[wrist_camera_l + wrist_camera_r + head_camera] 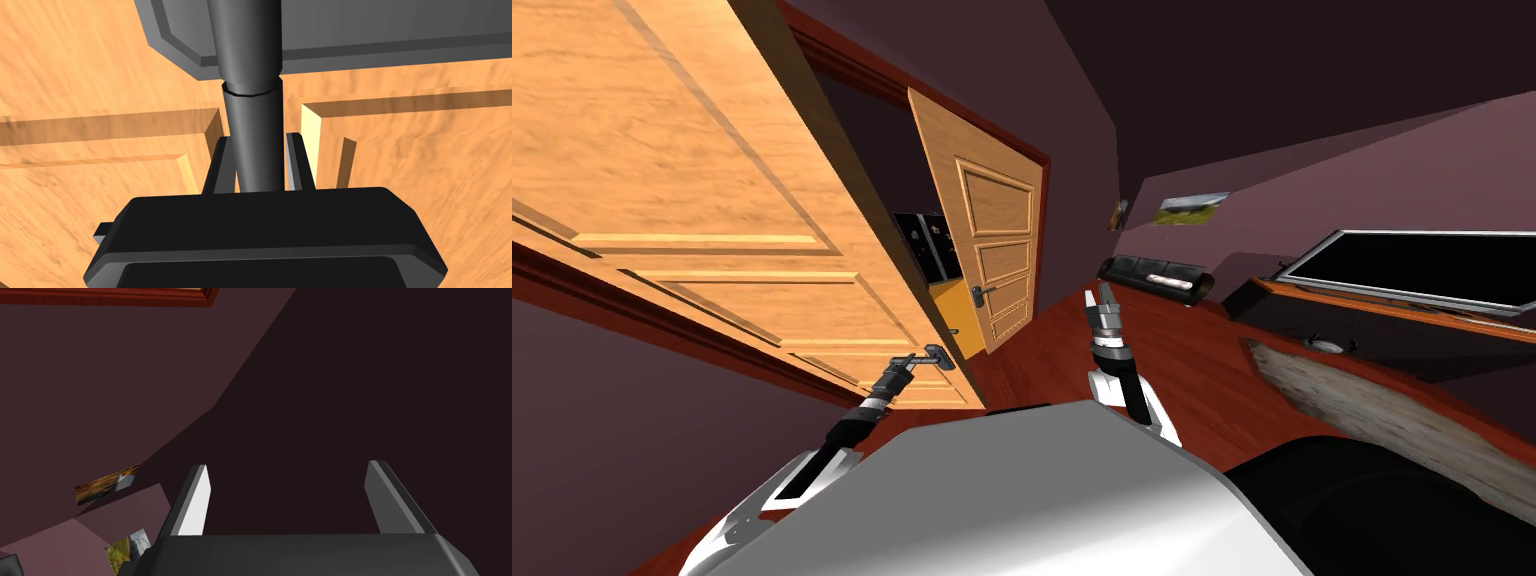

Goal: Pull the door open

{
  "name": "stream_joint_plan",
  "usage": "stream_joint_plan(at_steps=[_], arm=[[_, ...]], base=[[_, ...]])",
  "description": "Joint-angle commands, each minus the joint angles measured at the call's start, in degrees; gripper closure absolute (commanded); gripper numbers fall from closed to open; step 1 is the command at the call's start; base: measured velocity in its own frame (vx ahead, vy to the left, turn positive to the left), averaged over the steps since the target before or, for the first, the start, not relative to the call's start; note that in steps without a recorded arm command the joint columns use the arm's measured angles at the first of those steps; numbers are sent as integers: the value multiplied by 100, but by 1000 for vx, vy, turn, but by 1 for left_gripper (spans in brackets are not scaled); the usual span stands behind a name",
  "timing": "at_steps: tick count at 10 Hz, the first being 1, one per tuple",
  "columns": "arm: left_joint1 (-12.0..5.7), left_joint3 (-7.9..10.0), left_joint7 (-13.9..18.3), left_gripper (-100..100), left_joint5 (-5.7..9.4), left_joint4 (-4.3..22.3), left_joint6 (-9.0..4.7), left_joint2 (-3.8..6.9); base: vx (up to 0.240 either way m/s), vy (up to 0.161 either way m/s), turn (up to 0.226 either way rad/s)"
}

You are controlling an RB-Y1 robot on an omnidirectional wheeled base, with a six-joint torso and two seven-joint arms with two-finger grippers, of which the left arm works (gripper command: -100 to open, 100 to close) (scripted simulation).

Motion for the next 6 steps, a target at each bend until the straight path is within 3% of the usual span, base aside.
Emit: stream_joint_plan(at_steps=[1, 6], arm=[[26, -55, 57, 100, -13, 39, -164, 45], [161, -166, 206, 100, -31, 190, -597, 209]], base=[[-208, 108, -204], [-211, 86, -157]])
